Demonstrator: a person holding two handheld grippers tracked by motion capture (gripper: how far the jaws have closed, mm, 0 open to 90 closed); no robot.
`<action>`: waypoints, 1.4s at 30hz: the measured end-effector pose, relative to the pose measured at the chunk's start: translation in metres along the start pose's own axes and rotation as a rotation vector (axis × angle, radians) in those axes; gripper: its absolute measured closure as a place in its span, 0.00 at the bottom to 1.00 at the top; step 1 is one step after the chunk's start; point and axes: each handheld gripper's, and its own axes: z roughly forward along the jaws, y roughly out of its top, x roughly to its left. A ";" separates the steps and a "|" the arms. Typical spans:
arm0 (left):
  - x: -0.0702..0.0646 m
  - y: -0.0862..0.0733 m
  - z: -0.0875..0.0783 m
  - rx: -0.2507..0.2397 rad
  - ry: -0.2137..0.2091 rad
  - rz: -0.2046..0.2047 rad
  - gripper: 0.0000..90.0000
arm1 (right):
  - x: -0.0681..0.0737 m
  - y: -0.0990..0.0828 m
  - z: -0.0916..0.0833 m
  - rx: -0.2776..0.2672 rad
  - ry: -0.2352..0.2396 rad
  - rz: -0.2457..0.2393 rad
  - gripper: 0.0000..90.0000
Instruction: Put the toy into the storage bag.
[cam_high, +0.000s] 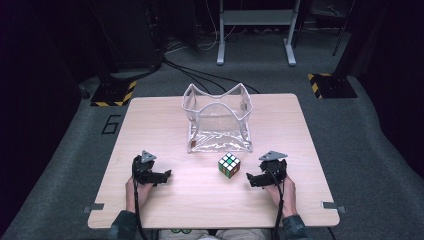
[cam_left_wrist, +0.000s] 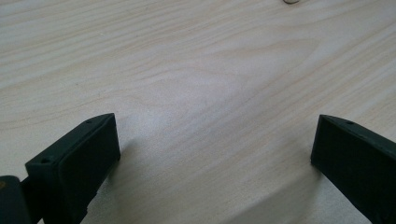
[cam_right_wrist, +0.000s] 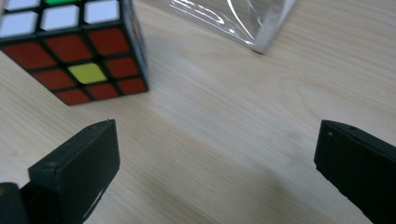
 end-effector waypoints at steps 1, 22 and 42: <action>0.000 0.000 0.000 0.000 0.000 0.000 0.01 | 0.003 0.002 0.000 0.001 0.006 0.000 0.00; 0.000 0.000 0.000 -0.004 0.003 -0.005 0.02 | 0.039 0.038 0.021 0.057 0.104 -0.128 0.00; 0.000 0.000 0.000 -0.001 0.003 0.000 0.01 | 0.047 0.053 0.057 0.122 0.145 -0.130 0.00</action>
